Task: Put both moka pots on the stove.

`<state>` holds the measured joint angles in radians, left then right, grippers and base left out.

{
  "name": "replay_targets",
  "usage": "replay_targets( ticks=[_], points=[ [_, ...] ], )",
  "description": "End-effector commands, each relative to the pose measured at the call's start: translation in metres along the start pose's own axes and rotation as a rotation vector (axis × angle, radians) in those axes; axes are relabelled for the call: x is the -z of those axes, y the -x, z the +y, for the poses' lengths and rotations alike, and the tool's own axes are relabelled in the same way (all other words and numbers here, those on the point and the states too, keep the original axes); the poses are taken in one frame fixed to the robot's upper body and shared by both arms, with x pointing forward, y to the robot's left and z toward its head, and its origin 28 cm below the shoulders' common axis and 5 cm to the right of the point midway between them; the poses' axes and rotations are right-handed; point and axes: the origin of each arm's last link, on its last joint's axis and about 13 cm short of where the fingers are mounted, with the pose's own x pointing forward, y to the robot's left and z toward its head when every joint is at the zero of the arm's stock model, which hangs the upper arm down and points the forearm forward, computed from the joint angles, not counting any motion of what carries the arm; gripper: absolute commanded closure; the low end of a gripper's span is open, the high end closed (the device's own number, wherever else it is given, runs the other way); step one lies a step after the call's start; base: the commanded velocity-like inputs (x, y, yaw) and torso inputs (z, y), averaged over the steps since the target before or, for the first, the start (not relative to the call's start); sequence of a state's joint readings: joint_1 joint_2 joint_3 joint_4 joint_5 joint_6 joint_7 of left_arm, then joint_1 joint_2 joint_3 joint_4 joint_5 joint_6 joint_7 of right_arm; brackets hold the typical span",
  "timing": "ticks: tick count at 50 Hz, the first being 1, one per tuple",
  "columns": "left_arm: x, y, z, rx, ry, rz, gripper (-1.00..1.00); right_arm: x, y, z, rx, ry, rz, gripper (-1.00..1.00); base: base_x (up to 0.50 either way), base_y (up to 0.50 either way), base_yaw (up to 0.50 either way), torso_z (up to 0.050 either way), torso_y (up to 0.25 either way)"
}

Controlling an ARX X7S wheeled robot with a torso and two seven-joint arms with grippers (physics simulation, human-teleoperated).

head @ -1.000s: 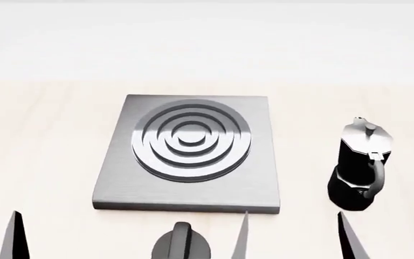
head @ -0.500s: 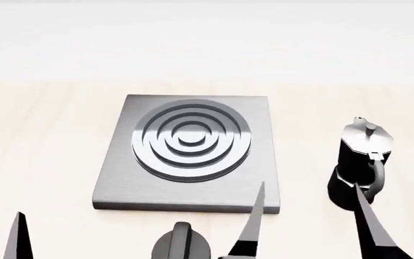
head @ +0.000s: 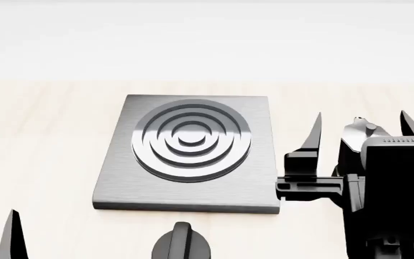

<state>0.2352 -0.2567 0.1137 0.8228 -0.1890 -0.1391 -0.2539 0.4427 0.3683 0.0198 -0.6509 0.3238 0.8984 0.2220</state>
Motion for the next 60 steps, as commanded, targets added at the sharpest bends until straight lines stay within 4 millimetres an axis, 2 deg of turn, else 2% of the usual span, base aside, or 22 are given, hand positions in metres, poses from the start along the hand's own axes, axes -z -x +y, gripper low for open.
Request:
replay_targets(
  ticks=[1, 8, 14, 25, 36, 45, 60],
  points=[
    [0.001, -0.001, 0.002, -0.011, -0.008, 0.001, -1.0, -0.014, -0.021, -0.029, -0.018, 0.04, 0.123, -1.0, 0.0, 0.0, 0.0, 0.0, 0.0],
    [0.002, -0.002, 0.002, -0.014, -0.016, 0.0, -1.0, -0.008, -0.031, -0.05, -0.039, -0.027, 0.268, -1.0, 0.0, 0.0, 0.0, 0.0, 0.0],
    [0.002, -0.002, 0.002, -0.017, -0.018, 0.001, -1.0, -0.008, -0.028, -0.057, -0.069, -0.007, 0.337, -1.0, 0.0, 0.0, 0.0, 0.0, 0.0],
    [0.003, -0.002, 0.004, -0.026, -0.02, 0.003, -1.0, -0.006, -0.035, -0.062, -0.106, 0.013, 0.395, -1.0, 0.0, 0.0, 0.0, 0.0, 0.0],
    [0.004, -0.002, 0.004, -0.022, -0.022, 0.008, -1.0, 0.016, -0.048, -0.068, -0.077, -0.005, 0.465, -1.0, 0.0, 0.0, 0.0, 0.0, 0.0],
    [0.005, -0.003, 0.004, -0.022, -0.022, 0.01, -1.0, 0.024, -0.055, -0.068, -0.077, 0.0, 0.494, -1.0, 0.0, 0.0, 0.0, 0.0, 0.0],
    [0.005, -0.003, 0.003, -0.018, -0.023, 0.011, -1.0, 0.027, -0.071, -0.069, -0.091, -0.011, 0.514, -1.0, 0.0, 0.0, 0.0, 0.0, 0.0]
  ],
)
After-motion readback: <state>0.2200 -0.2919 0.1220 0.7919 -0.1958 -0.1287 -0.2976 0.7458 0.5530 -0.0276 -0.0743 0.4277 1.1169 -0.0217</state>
